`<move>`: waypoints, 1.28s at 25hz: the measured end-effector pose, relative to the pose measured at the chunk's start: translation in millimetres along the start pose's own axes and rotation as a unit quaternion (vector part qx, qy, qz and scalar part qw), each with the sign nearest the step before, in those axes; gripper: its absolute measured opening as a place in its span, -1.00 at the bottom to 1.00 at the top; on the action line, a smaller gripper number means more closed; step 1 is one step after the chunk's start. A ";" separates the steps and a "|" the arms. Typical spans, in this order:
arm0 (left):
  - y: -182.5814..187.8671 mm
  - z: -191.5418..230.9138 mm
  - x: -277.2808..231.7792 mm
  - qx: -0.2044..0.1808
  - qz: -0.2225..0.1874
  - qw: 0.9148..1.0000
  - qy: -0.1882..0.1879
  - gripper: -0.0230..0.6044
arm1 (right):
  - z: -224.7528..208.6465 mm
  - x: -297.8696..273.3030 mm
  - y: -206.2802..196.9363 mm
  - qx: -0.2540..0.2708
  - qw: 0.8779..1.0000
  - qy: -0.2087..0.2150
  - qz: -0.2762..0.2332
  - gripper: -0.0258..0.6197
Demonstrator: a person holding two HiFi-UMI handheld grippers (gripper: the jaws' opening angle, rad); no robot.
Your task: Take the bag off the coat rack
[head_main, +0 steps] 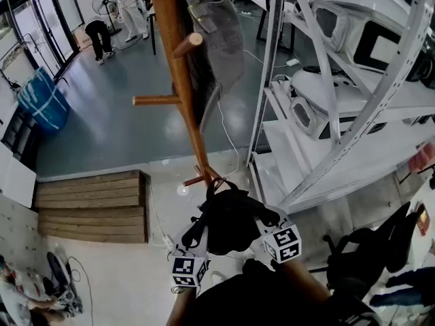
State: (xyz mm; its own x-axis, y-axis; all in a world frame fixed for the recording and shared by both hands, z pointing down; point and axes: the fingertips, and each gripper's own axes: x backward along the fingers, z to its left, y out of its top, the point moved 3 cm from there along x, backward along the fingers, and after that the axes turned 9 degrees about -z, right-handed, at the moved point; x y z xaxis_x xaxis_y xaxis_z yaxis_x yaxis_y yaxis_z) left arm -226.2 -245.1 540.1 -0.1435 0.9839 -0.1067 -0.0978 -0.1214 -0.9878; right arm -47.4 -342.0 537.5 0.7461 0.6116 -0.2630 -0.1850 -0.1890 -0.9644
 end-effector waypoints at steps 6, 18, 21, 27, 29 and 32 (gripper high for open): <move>-3.1 -13.5 34.7 0.002 -0.004 0.999 -0.033 -0.62 | 29.1 41.0 -8.4 -0.001 1.000 -0.025 0.006 -0.67; -13.7 -39.3 112.5 0.004 0.006 0.996 -0.089 -0.63 | 93.2 119.3 -35.3 -0.028 0.997 -0.069 0.023 -0.67; -20.5 -47.1 128.6 0.010 0.009 0.996 -0.083 -0.63 | 101.3 132.2 -42.9 -0.032 0.997 -0.066 0.026 -0.67; -30.1 -64.6 160.7 0.006 0.015 0.997 -0.081 -0.63 | 116.8 159.3 -55.0 -0.035 0.998 -0.055 0.020 -0.67; -30.1 -76.0 167.2 0.003 0.014 0.997 -0.080 -0.63 | 116.1 170.8 -59.1 -0.037 0.998 -0.051 0.015 -0.67; -31.4 -93.8 178.1 -0.006 0.016 0.997 -0.079 -0.63 | 115.2 191.6 -63.1 -0.038 0.998 -0.044 0.007 -0.67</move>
State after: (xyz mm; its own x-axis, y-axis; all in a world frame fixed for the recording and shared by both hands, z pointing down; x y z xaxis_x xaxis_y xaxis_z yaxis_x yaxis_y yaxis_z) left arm -156.3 -53.8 541.4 -0.3003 0.9463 -0.1198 -0.0784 -0.1496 -0.9856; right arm 33.6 -124.3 544.7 0.6836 0.6735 -0.2813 -0.1431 -0.2542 -0.9565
